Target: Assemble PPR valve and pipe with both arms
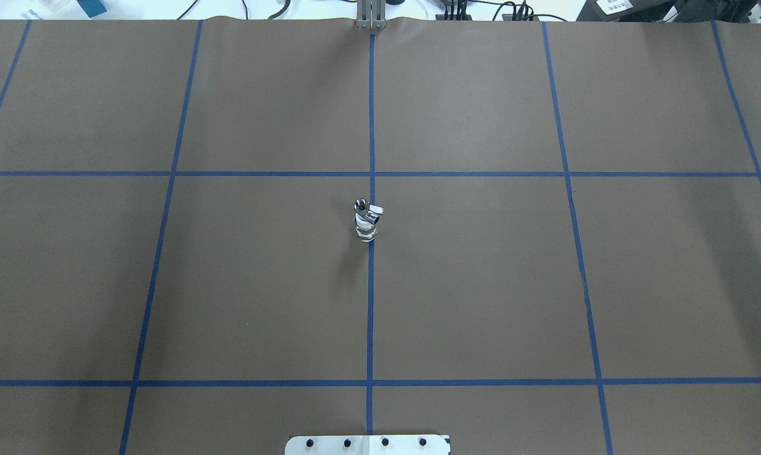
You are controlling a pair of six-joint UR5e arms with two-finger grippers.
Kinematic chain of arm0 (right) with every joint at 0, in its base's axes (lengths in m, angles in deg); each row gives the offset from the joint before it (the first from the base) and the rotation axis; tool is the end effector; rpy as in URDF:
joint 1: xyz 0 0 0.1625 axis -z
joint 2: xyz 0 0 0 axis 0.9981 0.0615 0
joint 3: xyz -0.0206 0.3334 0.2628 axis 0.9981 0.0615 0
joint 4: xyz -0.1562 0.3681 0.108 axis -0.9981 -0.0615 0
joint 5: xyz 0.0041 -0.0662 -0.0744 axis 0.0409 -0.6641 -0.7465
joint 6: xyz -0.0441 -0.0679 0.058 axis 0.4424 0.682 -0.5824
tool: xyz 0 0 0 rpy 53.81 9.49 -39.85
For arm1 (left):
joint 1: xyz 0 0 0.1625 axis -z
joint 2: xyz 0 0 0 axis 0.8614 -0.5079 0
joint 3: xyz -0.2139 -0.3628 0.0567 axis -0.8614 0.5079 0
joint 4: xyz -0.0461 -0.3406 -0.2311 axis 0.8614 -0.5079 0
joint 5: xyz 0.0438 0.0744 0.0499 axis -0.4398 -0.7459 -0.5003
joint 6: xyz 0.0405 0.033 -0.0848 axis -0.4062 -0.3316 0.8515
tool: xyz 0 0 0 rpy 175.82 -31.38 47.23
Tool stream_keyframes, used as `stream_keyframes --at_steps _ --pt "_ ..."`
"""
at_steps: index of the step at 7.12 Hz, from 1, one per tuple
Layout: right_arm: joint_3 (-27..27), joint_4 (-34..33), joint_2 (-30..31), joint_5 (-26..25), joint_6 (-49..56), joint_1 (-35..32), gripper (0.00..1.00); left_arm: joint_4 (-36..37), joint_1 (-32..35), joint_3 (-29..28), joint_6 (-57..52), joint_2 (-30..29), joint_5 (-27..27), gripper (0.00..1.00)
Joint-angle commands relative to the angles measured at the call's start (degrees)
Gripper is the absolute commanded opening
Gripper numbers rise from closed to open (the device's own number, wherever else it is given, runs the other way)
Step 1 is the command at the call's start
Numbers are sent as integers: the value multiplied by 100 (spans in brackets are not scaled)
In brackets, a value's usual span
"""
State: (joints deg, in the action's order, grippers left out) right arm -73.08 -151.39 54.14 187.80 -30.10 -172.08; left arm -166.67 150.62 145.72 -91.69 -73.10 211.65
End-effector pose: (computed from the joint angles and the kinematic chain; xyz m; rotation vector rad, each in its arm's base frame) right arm 0.0373 -0.4772 0.6480 -0.0095 -0.6415 -0.1527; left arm -0.0747 -0.4157 0.6449 0.0112 0.7391 0.1567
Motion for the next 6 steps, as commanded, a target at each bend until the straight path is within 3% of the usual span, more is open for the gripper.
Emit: stream_keyframes --at_steps 1,6 --pt "45 0 13 2 1 0 100 -3 0 -7 0 18 0 100" --pt "36 0 -5 -6 9 0 100 -12 0 1 0 9 -87 100"
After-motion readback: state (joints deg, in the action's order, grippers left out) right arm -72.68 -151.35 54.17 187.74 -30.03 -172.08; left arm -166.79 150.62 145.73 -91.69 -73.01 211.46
